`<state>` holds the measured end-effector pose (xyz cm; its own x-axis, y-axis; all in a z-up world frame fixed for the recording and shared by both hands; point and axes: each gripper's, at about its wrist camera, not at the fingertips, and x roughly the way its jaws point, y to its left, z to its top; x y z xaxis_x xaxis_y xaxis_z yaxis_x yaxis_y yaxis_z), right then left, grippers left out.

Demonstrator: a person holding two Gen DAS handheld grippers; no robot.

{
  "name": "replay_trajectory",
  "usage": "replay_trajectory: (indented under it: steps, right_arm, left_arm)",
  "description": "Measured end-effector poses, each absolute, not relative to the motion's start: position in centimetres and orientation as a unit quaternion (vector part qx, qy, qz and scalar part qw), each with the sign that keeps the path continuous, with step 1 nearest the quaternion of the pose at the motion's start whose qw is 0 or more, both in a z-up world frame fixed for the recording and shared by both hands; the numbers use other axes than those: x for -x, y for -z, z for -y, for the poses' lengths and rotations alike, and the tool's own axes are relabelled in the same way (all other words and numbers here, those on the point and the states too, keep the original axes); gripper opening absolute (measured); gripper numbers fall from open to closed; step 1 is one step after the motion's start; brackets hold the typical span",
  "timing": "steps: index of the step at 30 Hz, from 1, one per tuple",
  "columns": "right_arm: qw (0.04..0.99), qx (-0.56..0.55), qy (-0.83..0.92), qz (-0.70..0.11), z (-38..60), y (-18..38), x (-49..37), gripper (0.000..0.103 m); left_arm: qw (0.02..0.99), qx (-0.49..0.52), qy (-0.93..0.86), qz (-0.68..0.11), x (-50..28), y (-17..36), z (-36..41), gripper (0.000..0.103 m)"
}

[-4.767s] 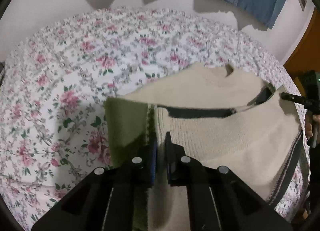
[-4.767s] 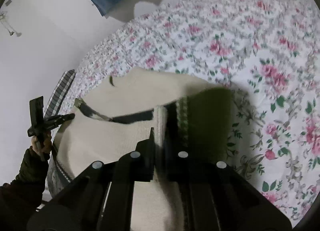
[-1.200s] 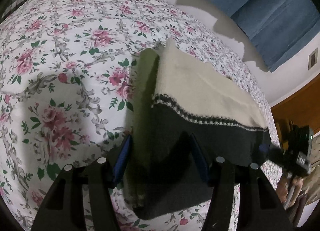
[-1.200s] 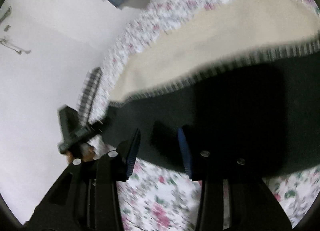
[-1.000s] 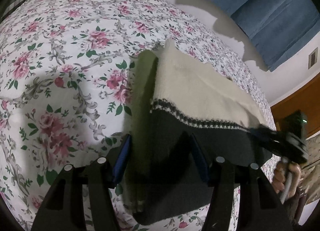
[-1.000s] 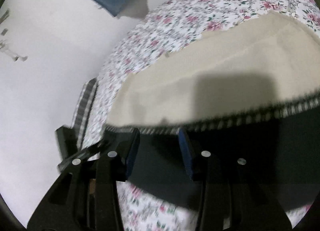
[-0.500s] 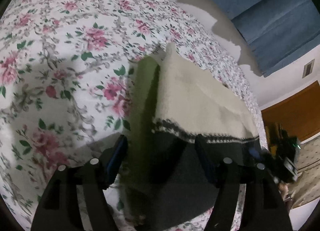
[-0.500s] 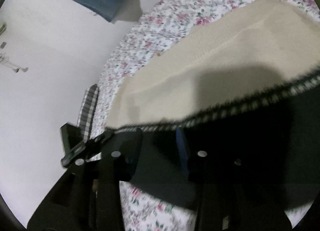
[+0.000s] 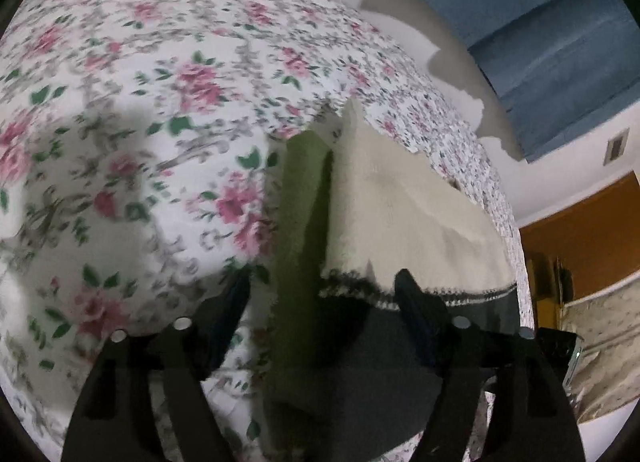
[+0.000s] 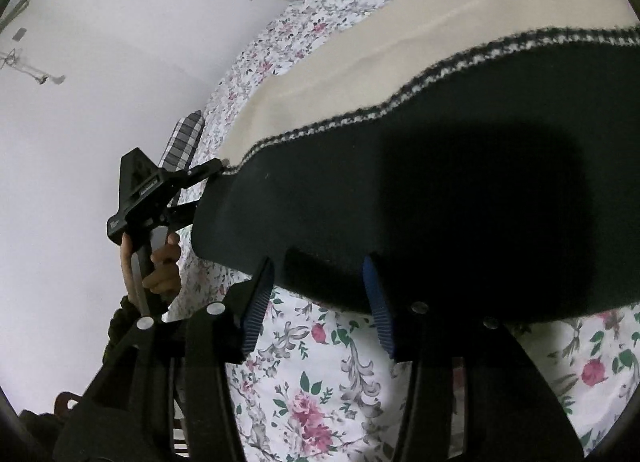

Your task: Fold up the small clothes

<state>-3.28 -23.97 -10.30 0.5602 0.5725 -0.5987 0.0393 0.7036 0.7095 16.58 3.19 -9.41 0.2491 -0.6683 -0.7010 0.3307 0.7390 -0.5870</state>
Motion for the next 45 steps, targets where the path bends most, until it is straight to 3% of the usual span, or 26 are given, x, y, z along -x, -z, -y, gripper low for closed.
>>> replay_trajectory:
  steps: [6, 9, 13, 18, 22, 31, 37, 45]
  right_arm:
    - [0.807, -0.36, -0.173, -0.434, 23.9, 10.2, 3.6, 0.048]
    - [0.808, -0.36, -0.174, -0.432, 23.8, 10.0, 3.9, 0.048]
    - [0.818, -0.353, -0.169, -0.421, 23.8, 8.6, 4.5, 0.048]
    - [0.83, -0.322, -0.168, -0.423, 22.8, 8.2, 4.3, 0.049]
    - [0.83, -0.322, -0.167, -0.424, 22.5, 9.5, 4.0, 0.049]
    - [0.823, -0.338, -0.176, -0.422, 23.1, 9.8, 3.9, 0.05]
    - [0.811, -0.356, -0.192, -0.422, 23.9, 9.7, 3.9, 0.05]
    - [0.803, -0.381, -0.199, -0.413, 28.7, 8.1, 5.4, 0.05]
  left_arm:
    - [0.763, 0.185, 0.339, -0.519, -18.0, 10.0, -2.4, 0.076]
    - [0.762, 0.188, 0.334, -0.522, -18.0, 10.0, -2.5, 0.057]
    - [0.779, 0.15, 0.317, -0.52, -17.3, 9.4, -1.8, 0.042]
    - [0.794, 0.105, 0.31, -0.513, -16.7, 9.4, 0.2, 0.04]
    - [0.803, 0.085, 0.297, -0.51, -16.4, 8.8, 0.9, 0.027]
    - [0.828, 0.063, 0.305, -0.466, -14.1, 2.6, 3.2, 0.024]
    - [0.842, 0.008, 0.314, -0.439, -10.6, -2.8, 9.1, 0.024]
    - [0.849, -0.038, 0.29, -0.439, -7.4, -3.4, 18.0, 0.024]
